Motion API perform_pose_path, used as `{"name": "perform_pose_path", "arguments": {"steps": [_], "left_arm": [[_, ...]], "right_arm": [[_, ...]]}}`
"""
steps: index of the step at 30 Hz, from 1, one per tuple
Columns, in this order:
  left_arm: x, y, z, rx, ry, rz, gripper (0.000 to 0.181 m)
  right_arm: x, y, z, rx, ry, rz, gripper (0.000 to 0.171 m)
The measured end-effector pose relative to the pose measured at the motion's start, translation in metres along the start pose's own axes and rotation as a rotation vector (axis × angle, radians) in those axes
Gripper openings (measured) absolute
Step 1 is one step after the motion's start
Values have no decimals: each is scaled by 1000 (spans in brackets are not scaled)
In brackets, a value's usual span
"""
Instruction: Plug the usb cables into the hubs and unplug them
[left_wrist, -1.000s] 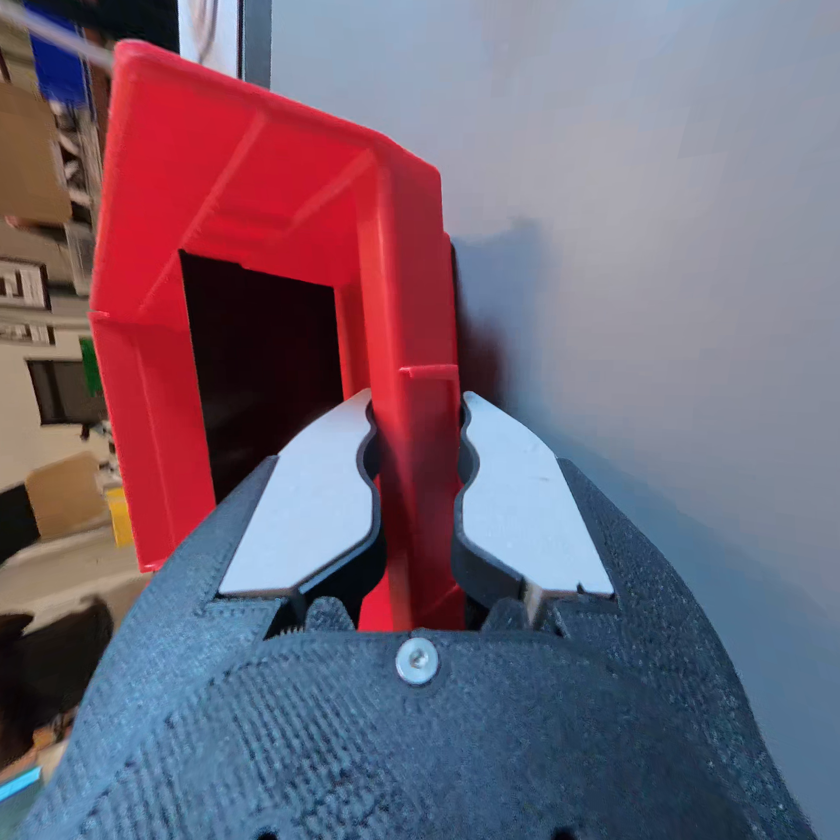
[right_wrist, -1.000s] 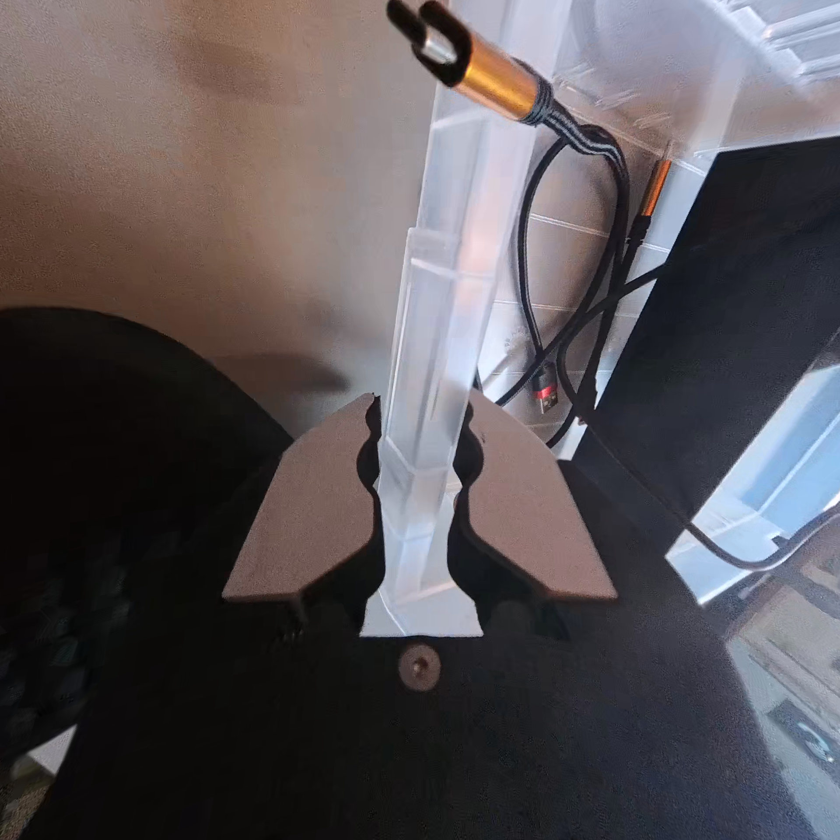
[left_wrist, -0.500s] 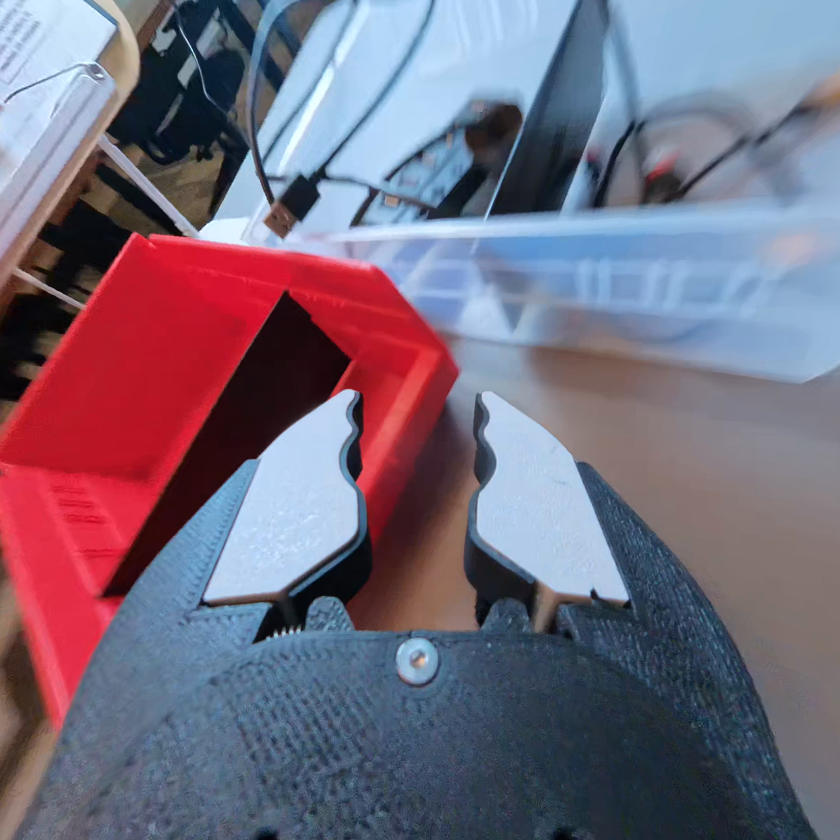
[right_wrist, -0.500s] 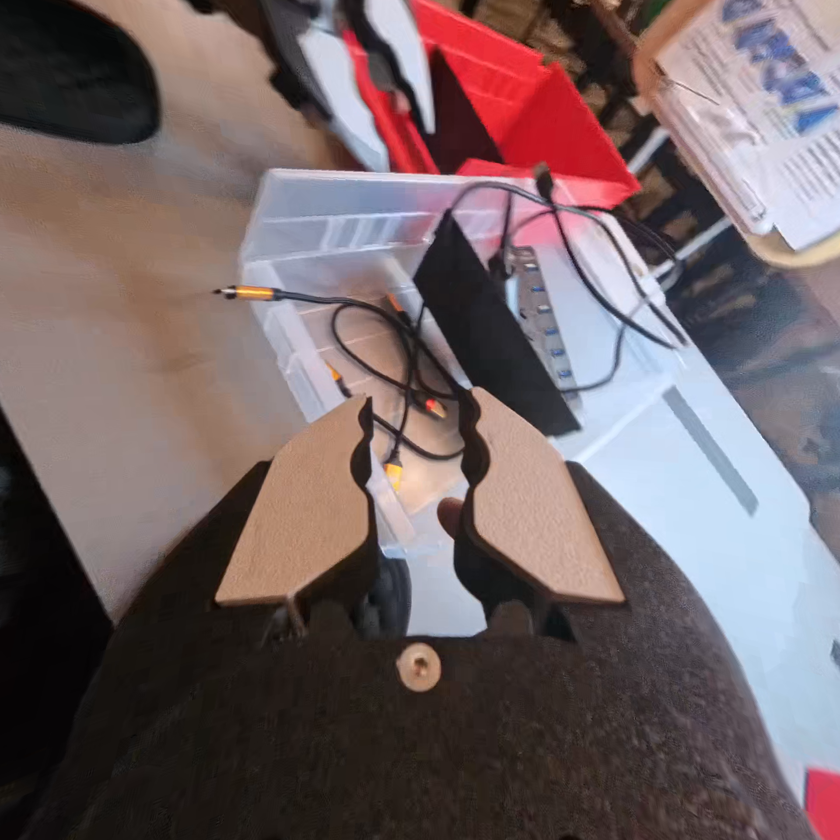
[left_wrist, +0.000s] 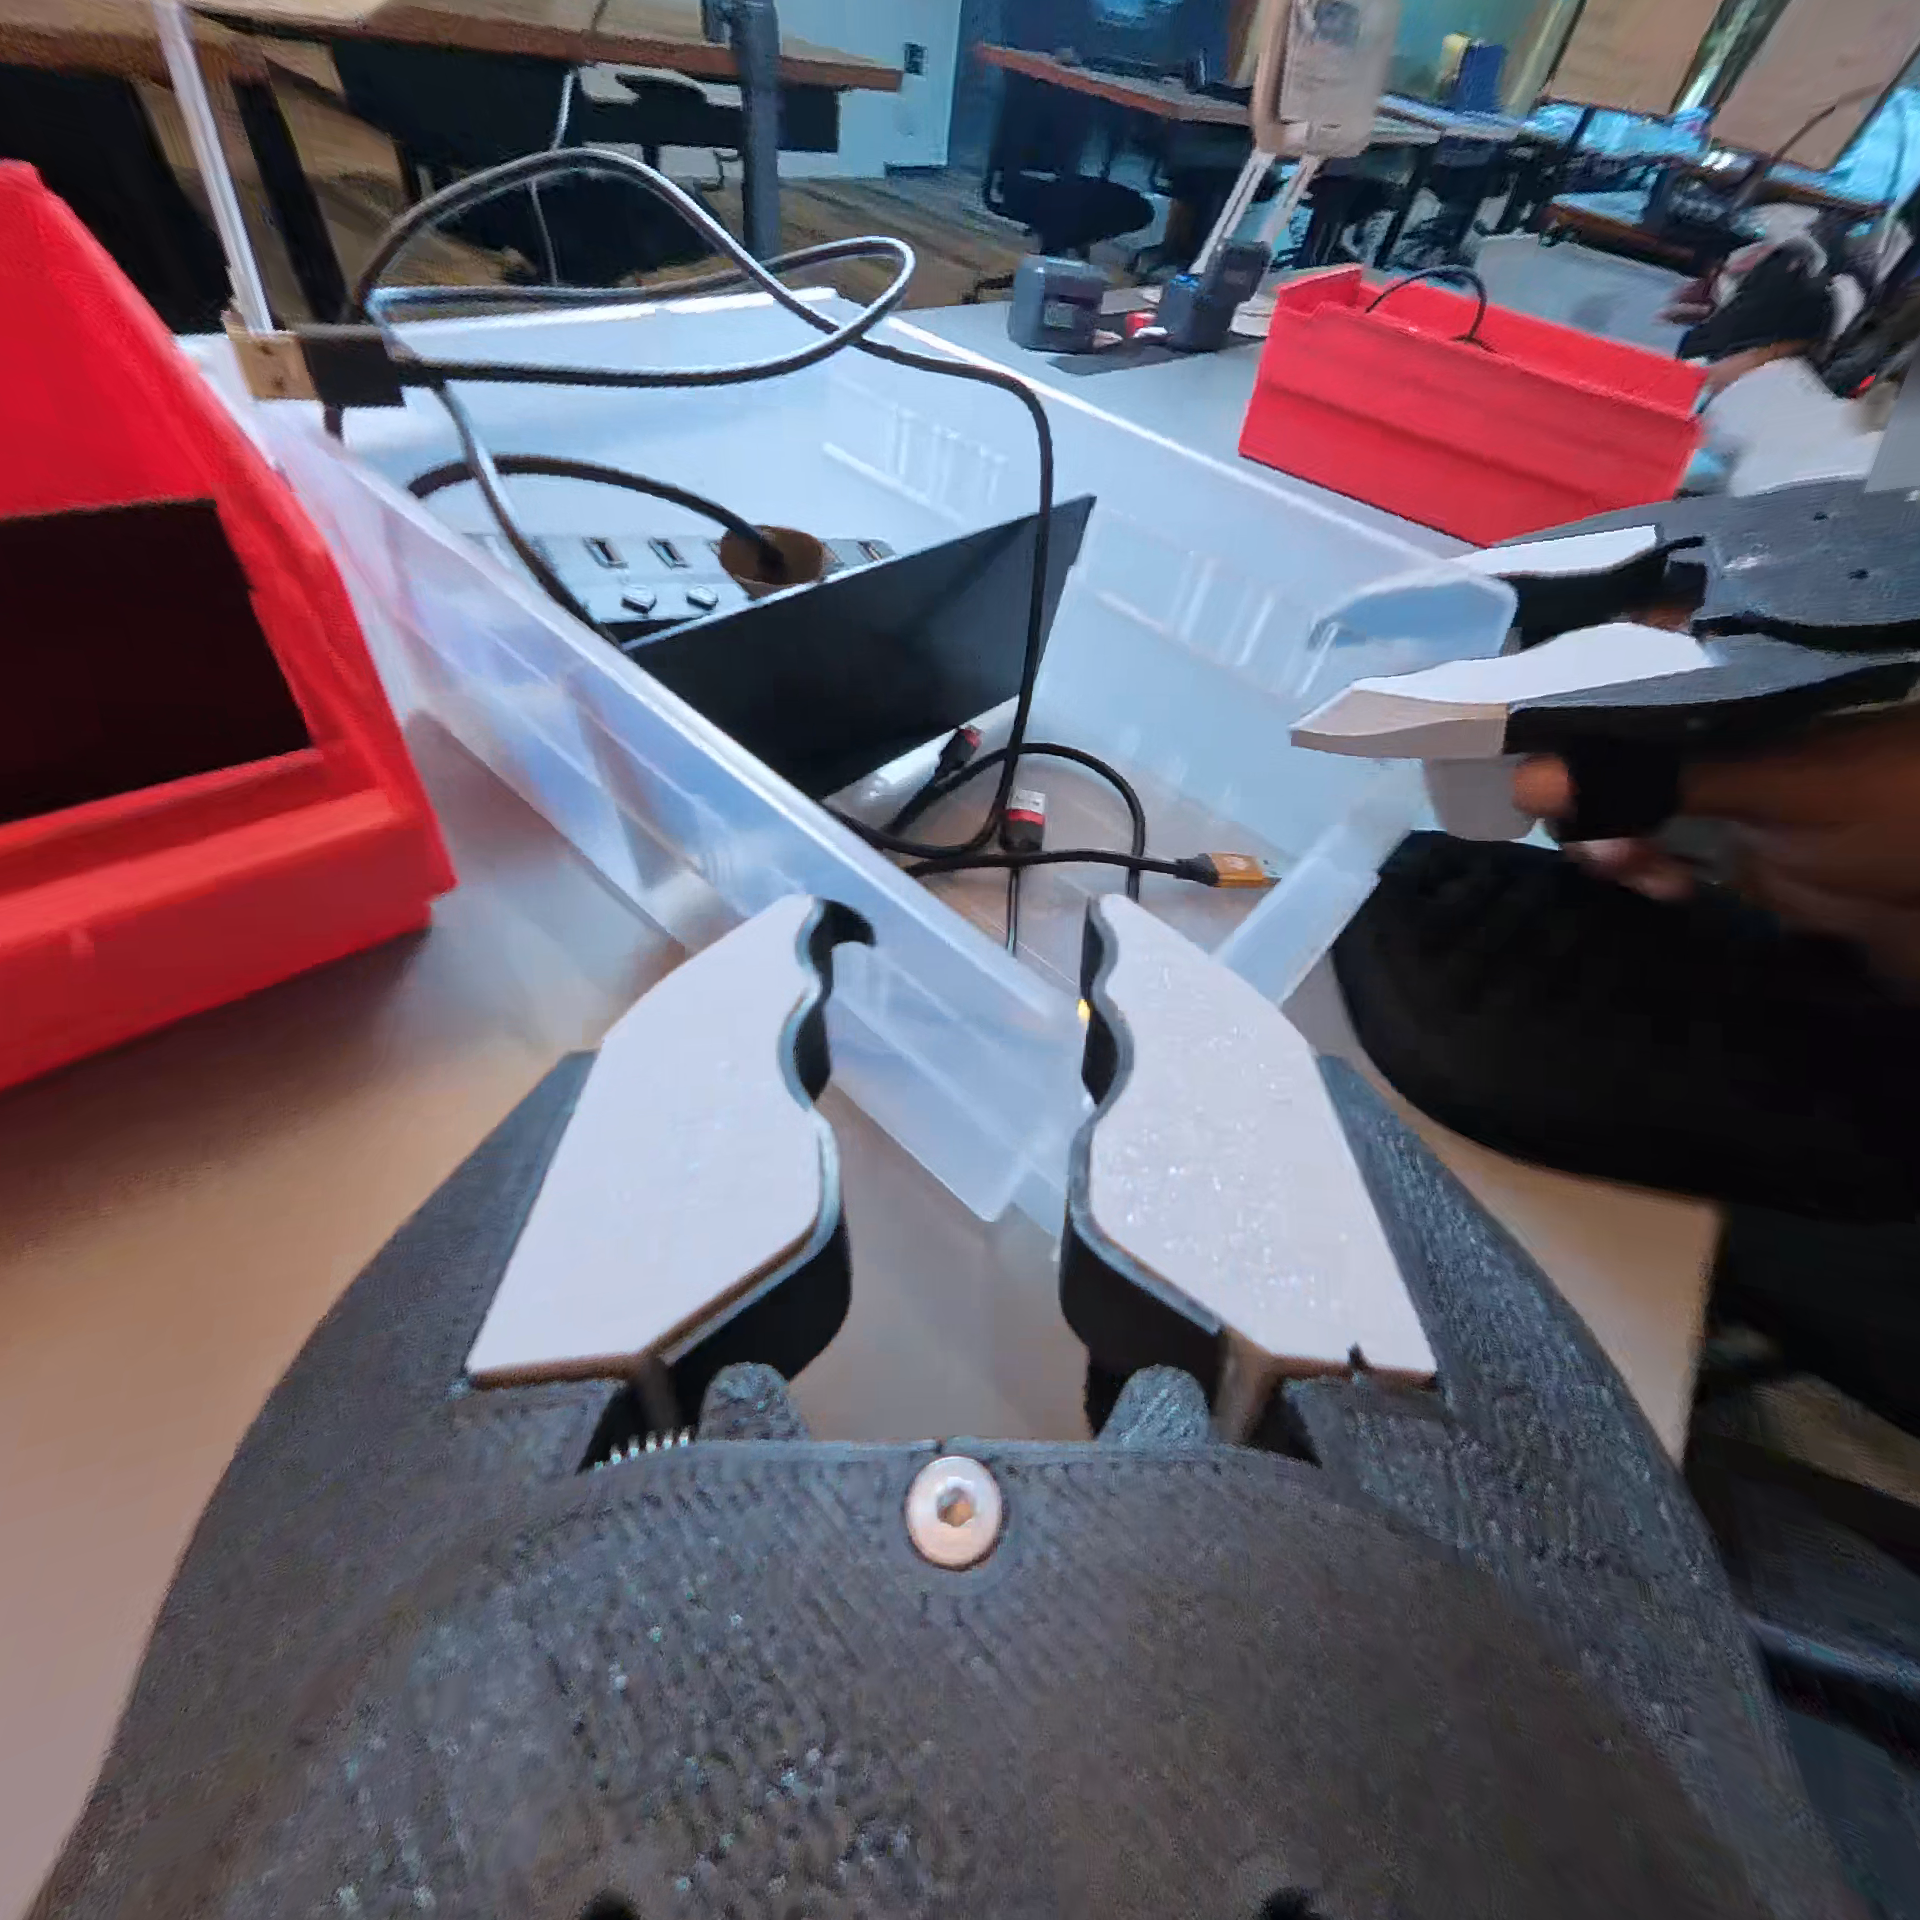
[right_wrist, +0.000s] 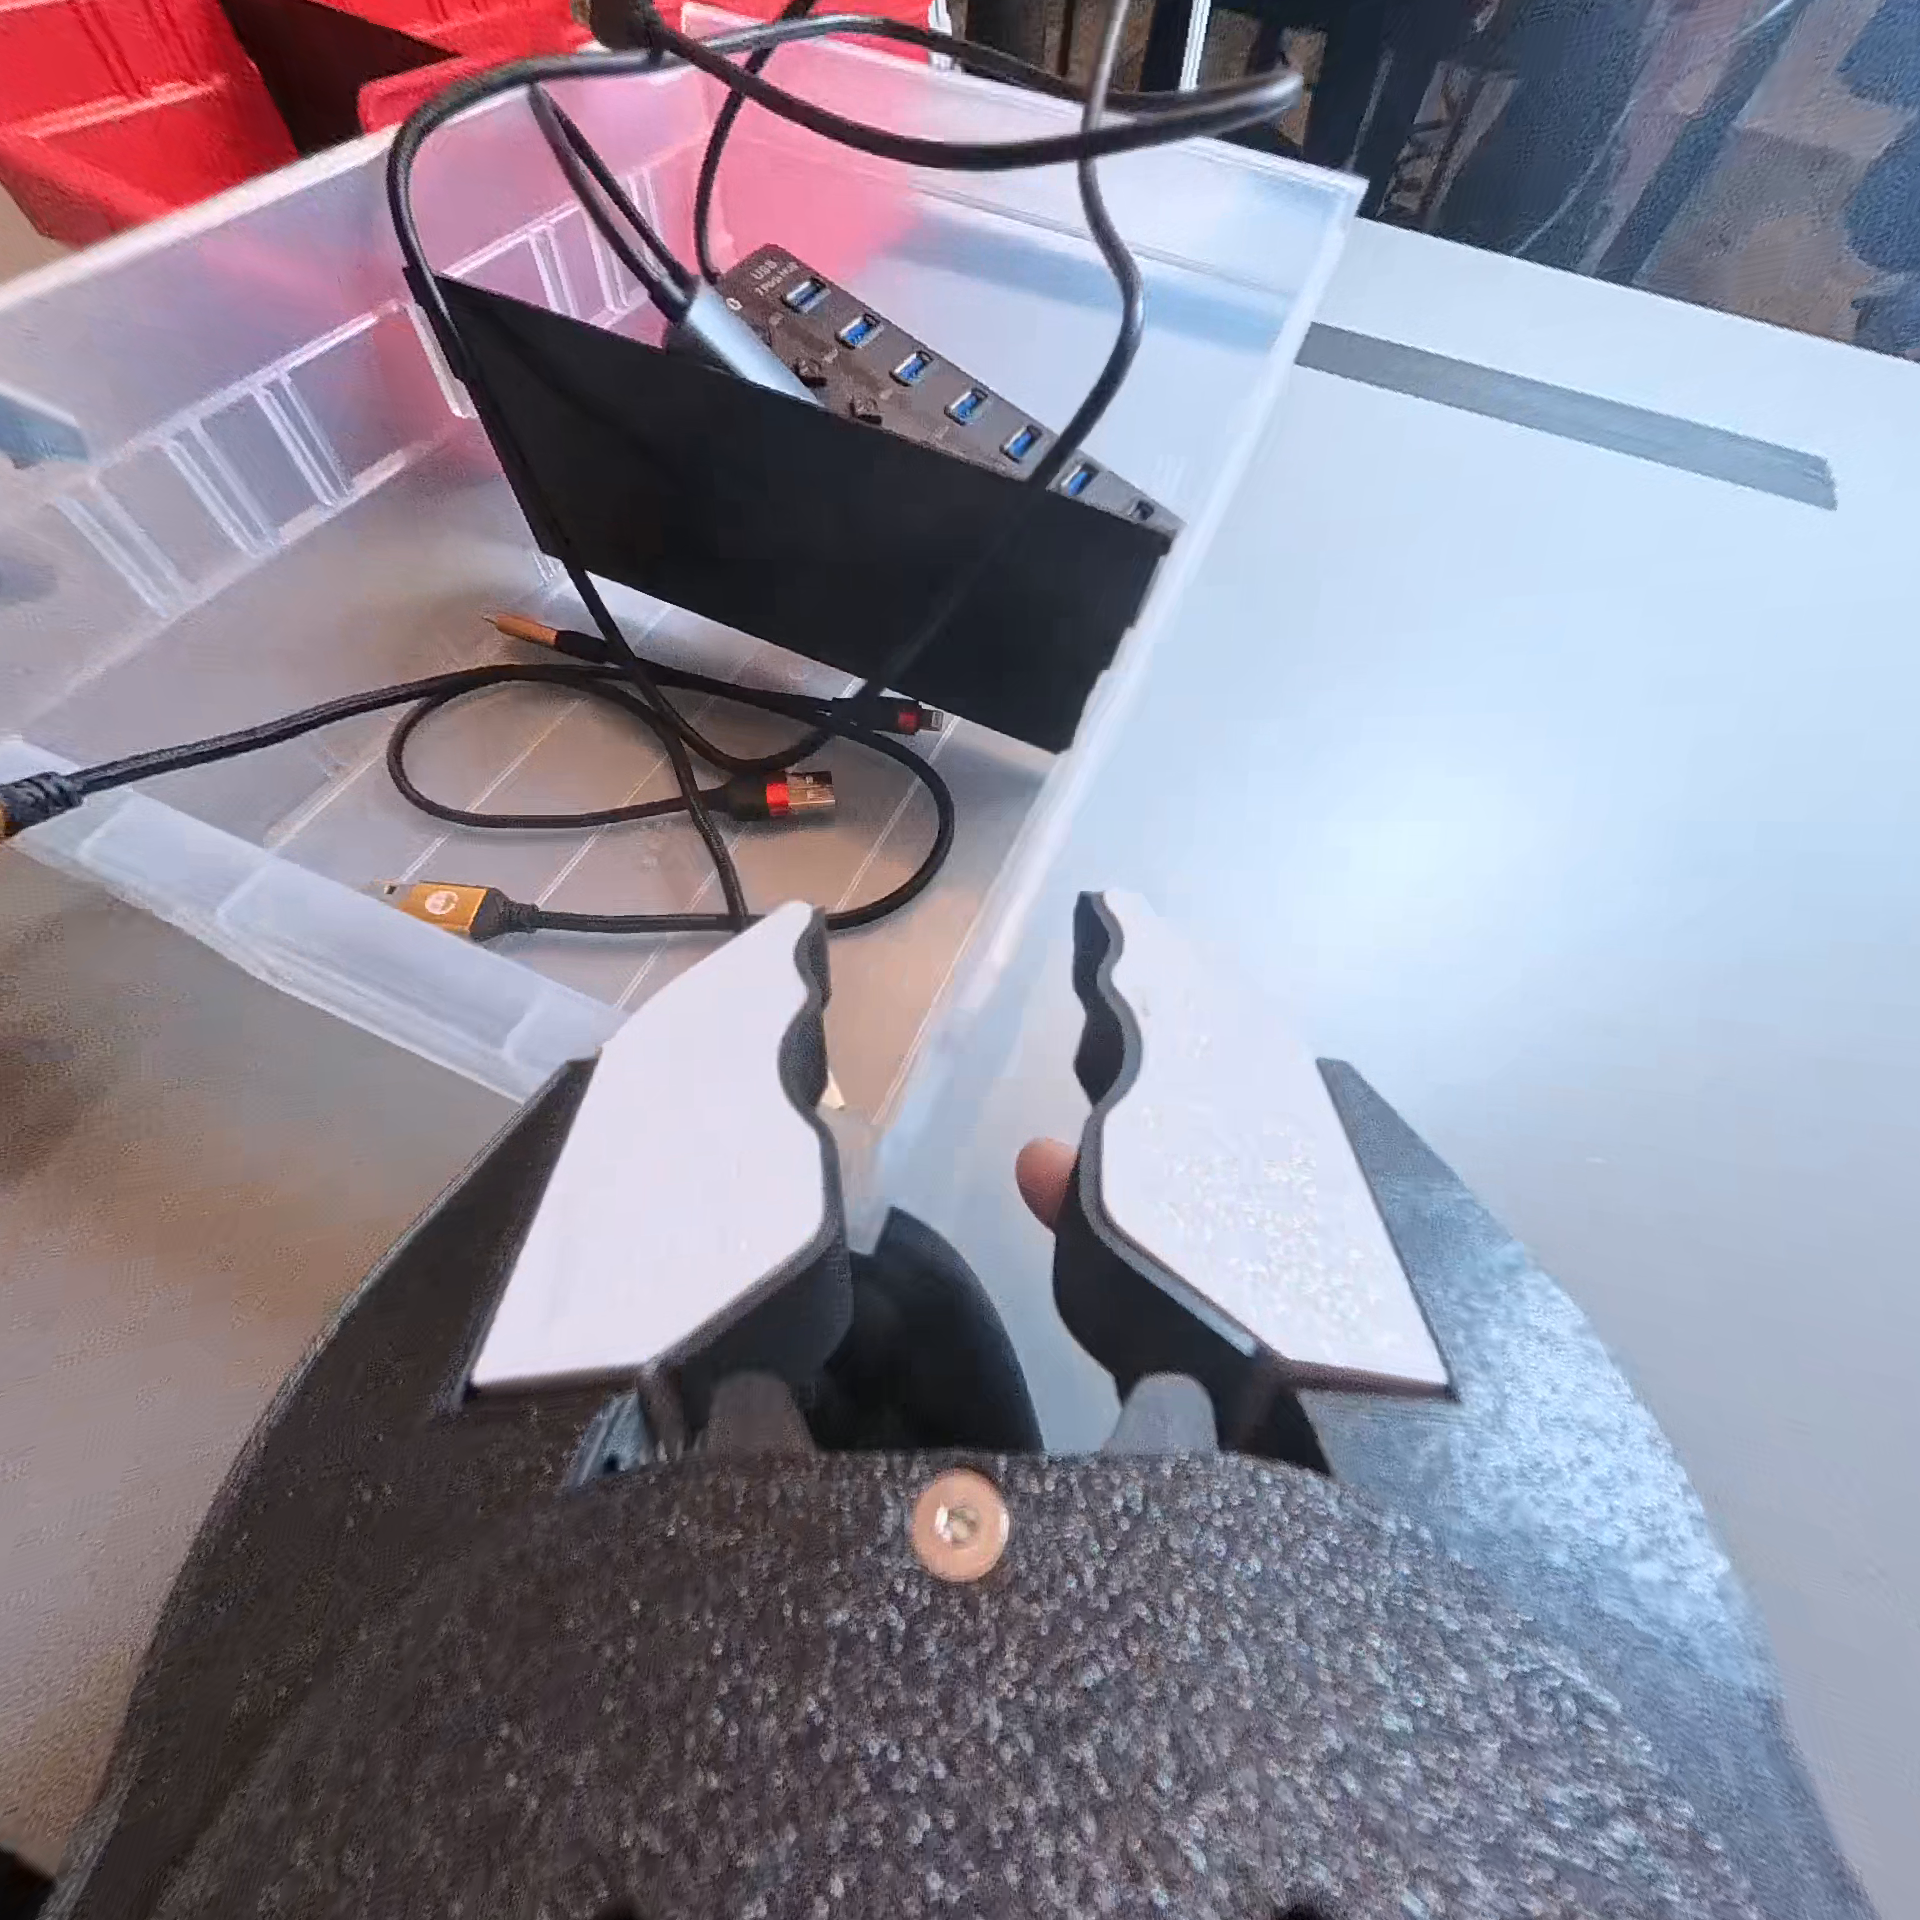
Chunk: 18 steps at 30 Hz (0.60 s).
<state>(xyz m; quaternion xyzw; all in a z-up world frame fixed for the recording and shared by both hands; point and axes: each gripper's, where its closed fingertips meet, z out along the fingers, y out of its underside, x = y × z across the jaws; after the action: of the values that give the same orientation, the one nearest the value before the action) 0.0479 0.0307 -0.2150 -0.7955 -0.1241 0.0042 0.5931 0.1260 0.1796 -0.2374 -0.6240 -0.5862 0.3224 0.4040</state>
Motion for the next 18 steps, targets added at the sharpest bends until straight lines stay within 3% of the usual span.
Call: {"name": "perform_pose_path", "arguments": {"steps": [3, 5, 9, 13, 18], "left_arm": [[-10, -4, 12, 41, -95, 24, 41], [-16, -7, 16, 29, -154, 92, 33], [-16, -14, 19, 30, -185, 167, 20], [-4, -25, 15, 79, -142, 176, 18], [7, -71, -19, 223, -158, 242, 15]], "right_arm": [[11, -3, 4, 15, 71, 9, 20], [13, -5, 1, 36, 111, -19, 13], [18, -10, -15, 100, 212, -72, 12], [17, -20, -43, 185, 286, -112, 8], [1, -57, -77, 311, 307, -203, 9]]}}
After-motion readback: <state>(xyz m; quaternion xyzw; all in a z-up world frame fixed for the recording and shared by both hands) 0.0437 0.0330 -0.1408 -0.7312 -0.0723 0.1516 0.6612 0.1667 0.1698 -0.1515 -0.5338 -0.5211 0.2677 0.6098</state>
